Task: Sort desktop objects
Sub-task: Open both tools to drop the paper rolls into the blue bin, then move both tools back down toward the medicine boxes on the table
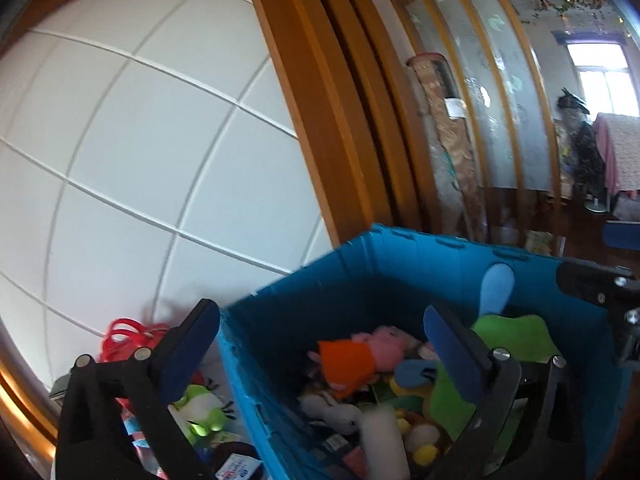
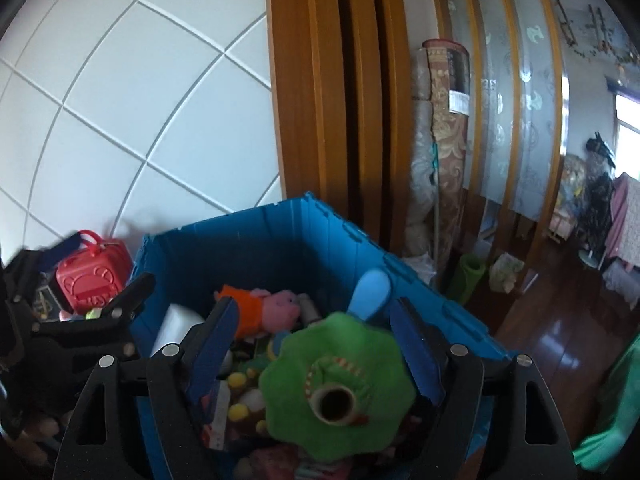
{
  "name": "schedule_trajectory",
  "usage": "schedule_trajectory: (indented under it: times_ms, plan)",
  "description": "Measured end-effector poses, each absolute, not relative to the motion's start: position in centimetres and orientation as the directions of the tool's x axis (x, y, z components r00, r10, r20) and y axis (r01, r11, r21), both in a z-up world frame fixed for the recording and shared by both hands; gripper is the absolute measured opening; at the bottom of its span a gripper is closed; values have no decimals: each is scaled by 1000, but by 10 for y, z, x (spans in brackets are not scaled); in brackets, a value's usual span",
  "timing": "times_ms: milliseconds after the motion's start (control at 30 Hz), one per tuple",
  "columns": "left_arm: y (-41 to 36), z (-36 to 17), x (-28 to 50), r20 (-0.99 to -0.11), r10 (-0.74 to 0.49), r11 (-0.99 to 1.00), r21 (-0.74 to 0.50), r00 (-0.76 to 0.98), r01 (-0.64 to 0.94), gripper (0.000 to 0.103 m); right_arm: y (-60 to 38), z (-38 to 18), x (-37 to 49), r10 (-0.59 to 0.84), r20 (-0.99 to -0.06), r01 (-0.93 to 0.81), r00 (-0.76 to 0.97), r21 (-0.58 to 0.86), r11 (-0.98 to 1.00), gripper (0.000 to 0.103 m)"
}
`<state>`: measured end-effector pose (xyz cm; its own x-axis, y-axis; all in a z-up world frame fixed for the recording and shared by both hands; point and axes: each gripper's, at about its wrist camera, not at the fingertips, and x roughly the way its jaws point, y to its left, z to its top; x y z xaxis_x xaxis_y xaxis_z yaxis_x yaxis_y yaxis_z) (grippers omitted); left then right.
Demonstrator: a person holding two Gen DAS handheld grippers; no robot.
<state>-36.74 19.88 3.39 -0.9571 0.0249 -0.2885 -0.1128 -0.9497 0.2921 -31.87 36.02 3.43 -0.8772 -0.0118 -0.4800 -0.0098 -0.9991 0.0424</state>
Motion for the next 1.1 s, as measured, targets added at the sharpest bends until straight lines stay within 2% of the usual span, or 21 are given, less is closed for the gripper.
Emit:
schedule_trajectory:
  times_ms: [300,700,1100]
  plan:
    - [200,31,-363,-304,6,-945,311,-953,-105,103,363,38,-310,-14,-469,-12,-883,52,-999,86]
    - [183,25,-340,-285,-21,-950,305,-958,-70,103,348,38,-290,-38,-452,25,-891,36,-999,87]
    - [134,6,-287,-269,-58,-973,232,-961,-6,103,321,34,-250,-171,-401,140,-900,106,-985,88]
